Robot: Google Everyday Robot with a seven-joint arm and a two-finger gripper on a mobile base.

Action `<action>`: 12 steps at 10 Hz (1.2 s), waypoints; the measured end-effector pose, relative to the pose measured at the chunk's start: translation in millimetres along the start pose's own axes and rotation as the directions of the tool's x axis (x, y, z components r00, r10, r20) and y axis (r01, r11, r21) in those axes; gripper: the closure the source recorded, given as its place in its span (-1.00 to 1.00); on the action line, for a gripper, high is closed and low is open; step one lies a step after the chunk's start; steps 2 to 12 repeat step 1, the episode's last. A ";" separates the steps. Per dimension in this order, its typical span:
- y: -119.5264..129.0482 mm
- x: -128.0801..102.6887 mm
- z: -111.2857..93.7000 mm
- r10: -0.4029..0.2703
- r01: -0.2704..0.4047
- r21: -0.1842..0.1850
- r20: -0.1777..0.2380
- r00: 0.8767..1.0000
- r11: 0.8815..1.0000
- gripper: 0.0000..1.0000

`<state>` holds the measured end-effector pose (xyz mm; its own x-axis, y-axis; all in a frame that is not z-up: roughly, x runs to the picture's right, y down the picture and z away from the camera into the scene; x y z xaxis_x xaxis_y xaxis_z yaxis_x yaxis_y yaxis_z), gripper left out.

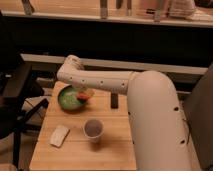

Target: Place the pepper in the ceramic bowl

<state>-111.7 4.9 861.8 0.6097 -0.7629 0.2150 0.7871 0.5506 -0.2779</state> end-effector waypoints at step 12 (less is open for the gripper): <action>-0.2 -0.1 0.1 0.000 0.000 0.001 0.000 1.000 1.000 -0.60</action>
